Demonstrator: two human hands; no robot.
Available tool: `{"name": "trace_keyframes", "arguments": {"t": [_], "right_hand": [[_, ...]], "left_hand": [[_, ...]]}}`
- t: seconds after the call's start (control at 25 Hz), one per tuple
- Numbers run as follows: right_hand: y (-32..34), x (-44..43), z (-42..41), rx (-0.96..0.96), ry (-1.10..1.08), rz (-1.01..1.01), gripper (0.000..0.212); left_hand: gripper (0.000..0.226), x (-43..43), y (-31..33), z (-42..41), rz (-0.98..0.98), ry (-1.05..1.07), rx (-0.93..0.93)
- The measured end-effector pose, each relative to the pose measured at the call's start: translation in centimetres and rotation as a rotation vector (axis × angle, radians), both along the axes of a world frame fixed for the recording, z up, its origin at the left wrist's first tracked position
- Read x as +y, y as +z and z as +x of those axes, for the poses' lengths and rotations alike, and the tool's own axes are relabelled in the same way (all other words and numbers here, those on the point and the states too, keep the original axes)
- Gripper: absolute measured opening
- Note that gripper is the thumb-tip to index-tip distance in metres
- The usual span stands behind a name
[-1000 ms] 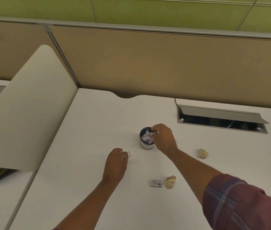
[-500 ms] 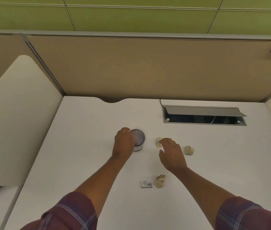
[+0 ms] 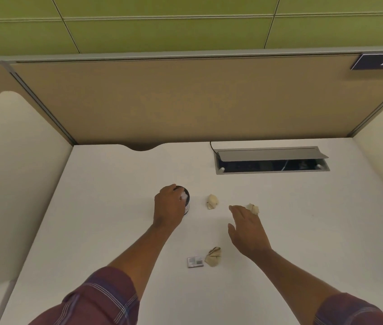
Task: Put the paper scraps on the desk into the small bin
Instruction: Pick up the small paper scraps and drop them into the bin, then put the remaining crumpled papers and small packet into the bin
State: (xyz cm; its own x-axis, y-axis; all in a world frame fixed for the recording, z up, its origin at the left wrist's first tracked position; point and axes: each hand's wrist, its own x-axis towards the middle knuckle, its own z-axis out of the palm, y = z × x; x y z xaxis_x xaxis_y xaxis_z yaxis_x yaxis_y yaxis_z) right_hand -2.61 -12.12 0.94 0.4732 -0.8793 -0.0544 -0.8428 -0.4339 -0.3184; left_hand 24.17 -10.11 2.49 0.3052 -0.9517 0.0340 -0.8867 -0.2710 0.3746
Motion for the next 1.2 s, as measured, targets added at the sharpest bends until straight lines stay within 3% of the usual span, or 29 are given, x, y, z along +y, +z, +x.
{"name": "trace_keyframes", "arguments": {"t": [0.28,0.44,0.68,1.0,1.2], "right_hand": [[0.2,-0.2,-2.1,0.048,-0.074,0.038,0.06],[0.0,-1.1,-3.6,0.144,-0.062,0.072,0.07],[-1.6,-3.2,-5.6,0.227,-0.059,0.13,0.078],[-4.4,-6.4,-6.4,0.222,-0.011,0.268,0.076],[-5.4,-7.5,-6.2,0.171,0.044,0.261,0.053]], "left_hand": [[0.061,1.7,0.1,-4.3,0.042,-0.112,-0.115],[0.071,1.4,-0.4,-7.5,0.056,-0.215,-0.161],[0.085,-0.4,-3.4,-10.0,0.246,-0.299,-0.132],[0.09,-3.9,-6.3,-10.6,0.42,-0.332,-0.124],[0.068,-4.9,-7.0,-10.4,0.473,-0.391,-0.145]]}}
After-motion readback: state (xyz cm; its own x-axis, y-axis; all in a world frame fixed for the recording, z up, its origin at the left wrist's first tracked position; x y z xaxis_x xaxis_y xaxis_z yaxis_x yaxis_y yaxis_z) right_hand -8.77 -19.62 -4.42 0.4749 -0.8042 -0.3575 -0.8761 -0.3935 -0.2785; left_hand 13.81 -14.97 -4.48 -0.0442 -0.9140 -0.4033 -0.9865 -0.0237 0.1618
